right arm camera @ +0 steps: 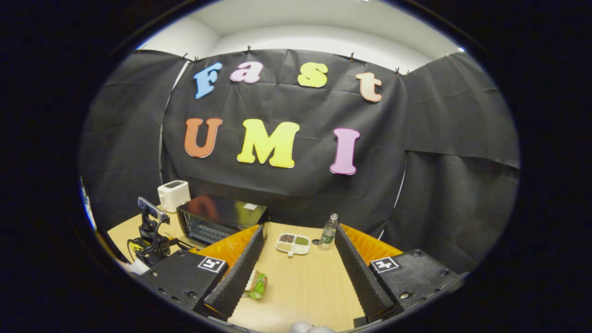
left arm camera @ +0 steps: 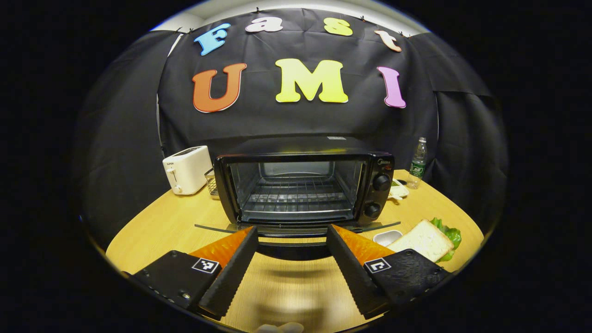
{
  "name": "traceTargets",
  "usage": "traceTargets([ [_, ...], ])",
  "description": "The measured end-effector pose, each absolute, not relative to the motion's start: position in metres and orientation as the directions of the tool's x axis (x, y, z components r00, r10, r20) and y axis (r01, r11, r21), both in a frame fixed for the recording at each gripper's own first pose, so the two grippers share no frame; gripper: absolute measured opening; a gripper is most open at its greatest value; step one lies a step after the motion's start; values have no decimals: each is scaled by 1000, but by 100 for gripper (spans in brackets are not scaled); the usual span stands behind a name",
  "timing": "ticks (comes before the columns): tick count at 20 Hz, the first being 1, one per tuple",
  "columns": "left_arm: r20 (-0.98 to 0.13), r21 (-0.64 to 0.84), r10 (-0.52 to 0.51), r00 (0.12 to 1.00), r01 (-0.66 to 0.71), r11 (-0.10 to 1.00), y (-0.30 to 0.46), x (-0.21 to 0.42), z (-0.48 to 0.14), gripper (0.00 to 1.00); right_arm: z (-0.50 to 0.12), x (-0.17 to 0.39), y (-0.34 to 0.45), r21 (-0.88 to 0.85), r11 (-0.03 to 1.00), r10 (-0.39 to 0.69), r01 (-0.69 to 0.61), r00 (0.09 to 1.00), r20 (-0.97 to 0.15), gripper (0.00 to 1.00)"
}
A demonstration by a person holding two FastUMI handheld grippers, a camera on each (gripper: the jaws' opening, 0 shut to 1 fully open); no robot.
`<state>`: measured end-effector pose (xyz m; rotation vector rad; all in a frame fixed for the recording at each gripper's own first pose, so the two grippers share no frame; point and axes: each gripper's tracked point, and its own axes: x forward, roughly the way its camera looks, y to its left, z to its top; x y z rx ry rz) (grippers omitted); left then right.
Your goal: Open the electric oven with the left hand, put the food in, and close the electric oven.
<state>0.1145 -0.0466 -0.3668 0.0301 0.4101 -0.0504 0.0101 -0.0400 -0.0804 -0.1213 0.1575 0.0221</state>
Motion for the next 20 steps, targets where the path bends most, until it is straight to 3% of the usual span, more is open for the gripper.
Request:
traceTargets([
  [7,-416,23,-43,908,58,998,-47,97,-392,98,-110,3,-42,-102,994,13,-36,975,-220,99],
  [16,-562,1,-49,826,59,998,-48,69,-470,97,-135,4,-39,-107,993,21,-51,964,-265,96],
  [20,-556,5,-50,830,64,998,-50,65,-472,98,-142,3,-41,-112,992,18,-51,961,-276,96],
])
